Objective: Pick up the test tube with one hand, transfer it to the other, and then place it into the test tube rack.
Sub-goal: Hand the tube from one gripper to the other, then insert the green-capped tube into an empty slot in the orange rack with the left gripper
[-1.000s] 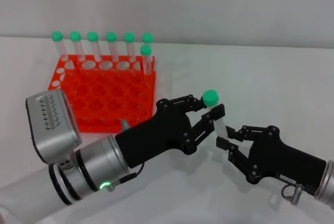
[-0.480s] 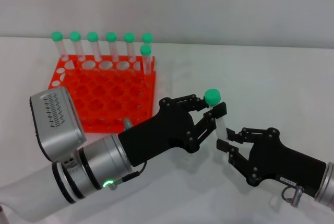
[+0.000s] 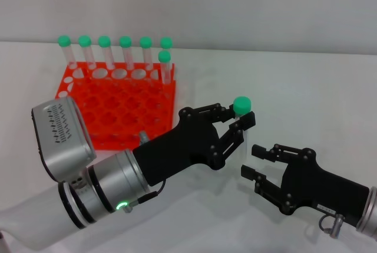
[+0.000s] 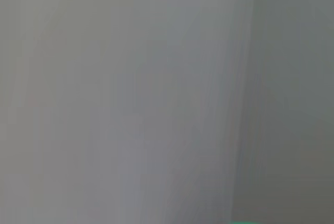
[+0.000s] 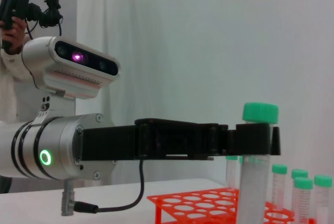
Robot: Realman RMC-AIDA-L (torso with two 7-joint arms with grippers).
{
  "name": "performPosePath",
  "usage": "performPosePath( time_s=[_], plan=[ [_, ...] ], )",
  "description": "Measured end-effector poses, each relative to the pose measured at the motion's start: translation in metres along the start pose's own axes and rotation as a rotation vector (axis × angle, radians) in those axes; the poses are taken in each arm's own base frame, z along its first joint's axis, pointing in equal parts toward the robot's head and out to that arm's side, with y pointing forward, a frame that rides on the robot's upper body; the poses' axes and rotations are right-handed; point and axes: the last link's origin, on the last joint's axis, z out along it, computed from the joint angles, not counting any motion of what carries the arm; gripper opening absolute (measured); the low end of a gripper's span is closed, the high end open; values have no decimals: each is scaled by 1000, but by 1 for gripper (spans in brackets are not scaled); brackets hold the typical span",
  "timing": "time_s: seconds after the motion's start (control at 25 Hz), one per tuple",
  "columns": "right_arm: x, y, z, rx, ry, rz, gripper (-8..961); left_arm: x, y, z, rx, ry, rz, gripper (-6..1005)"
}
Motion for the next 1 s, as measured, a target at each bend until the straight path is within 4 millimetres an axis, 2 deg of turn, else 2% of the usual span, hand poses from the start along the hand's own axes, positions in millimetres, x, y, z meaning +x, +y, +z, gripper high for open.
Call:
performPosePath(
  time_s=[0.08, 0.28, 0.56, 0.72, 0.84, 1.0],
  plan=[
    [0, -1, -1, 6, -5, 2, 235, 0, 0, -1, 5, 6, -2, 215],
    [0, -1, -9, 27, -17, 12, 459, 3, -3, -3, 24, 23, -6, 216],
    [3, -7, -21, 90, -13, 38, 709, 7, -13, -16, 117, 72, 5, 213],
    [6, -13, -33, 153, -11, 54, 798, 11, -23, -36, 236, 133, 40, 213],
    [10, -21, -50, 243, -16, 78, 864, 13, -31, -56, 332, 165, 62, 212],
    [12, -35, -76, 388, -48, 109, 863, 14, -44, -88, 481, 207, 64, 212]
  ],
)
